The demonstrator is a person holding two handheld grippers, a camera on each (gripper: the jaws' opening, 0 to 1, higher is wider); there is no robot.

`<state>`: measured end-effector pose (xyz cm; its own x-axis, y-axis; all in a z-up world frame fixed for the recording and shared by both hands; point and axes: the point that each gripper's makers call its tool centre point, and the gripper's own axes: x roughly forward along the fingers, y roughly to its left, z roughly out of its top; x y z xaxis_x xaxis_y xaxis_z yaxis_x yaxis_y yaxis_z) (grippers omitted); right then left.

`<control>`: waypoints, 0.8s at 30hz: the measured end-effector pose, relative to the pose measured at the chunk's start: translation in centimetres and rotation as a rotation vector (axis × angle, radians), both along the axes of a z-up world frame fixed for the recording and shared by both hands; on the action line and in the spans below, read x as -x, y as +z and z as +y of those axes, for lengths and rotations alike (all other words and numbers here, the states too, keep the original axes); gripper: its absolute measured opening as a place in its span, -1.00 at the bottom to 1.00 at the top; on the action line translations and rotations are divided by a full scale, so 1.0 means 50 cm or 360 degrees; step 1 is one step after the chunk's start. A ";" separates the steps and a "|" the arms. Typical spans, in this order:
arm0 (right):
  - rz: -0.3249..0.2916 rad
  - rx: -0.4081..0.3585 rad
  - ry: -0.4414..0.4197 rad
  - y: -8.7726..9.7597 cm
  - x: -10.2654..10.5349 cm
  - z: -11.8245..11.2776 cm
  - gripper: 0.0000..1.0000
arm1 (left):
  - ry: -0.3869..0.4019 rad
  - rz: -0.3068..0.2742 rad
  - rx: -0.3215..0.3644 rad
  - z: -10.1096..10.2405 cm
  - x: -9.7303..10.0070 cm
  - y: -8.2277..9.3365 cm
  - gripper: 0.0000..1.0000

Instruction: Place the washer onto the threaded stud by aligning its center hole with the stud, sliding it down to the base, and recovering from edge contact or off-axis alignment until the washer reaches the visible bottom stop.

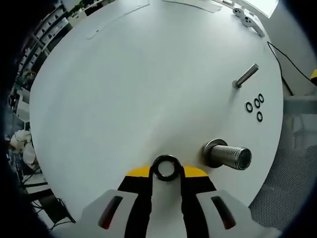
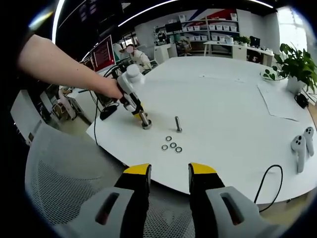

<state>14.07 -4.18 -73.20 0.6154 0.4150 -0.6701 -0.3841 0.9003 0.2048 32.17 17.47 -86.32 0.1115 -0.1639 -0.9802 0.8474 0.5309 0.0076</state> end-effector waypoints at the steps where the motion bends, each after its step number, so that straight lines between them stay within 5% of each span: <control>1: 0.0001 -0.0003 0.0000 0.000 0.000 0.000 -0.34 | -0.0011 -0.0002 -0.0009 0.000 0.005 0.002 -0.62; 12: -0.0014 -0.0016 -0.0005 0.004 -0.003 0.001 -0.34 | 0.0022 0.0029 -0.0052 0.022 0.053 0.010 -0.63; 24: -0.0020 -0.0026 0.0023 0.007 -0.002 0.008 -0.34 | 0.0159 -0.0015 0.0120 0.000 0.044 0.071 -0.62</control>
